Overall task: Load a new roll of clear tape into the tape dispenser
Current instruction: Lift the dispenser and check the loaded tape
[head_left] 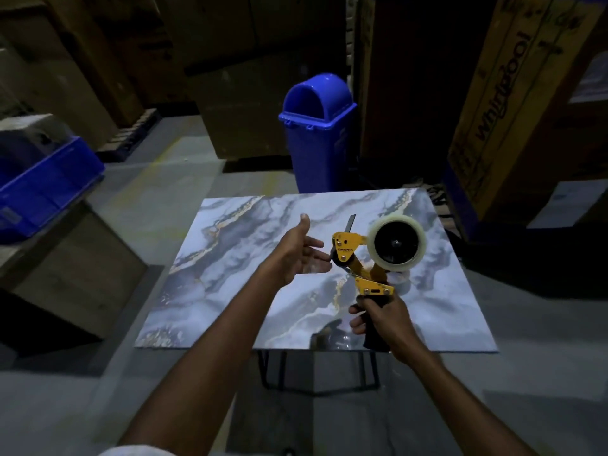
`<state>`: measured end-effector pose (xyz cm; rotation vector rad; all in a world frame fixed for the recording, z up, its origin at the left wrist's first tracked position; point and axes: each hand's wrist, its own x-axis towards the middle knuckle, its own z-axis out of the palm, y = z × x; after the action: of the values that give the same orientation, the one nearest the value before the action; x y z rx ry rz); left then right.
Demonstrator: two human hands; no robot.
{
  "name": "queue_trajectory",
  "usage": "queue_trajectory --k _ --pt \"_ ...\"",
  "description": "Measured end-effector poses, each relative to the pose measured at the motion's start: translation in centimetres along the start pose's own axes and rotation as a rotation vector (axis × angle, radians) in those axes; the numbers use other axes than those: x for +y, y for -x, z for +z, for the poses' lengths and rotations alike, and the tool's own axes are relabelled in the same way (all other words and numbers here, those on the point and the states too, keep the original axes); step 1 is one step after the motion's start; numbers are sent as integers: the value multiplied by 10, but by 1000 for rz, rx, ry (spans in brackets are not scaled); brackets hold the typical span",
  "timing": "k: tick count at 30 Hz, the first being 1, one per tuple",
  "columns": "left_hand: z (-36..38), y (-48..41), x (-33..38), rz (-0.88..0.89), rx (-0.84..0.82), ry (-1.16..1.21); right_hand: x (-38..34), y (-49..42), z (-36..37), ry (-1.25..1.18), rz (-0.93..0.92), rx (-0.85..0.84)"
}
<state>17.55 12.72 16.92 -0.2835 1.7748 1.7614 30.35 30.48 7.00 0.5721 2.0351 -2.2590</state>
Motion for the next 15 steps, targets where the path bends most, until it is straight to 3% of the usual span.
queue_trajectory --k 9,15 --pt "-32 1 -42 -249 -179 282 -22 34 -13 270 -114 80" --pt "-59 -2 -59 -279 -235 163 -24 43 -11 352 -144 111"
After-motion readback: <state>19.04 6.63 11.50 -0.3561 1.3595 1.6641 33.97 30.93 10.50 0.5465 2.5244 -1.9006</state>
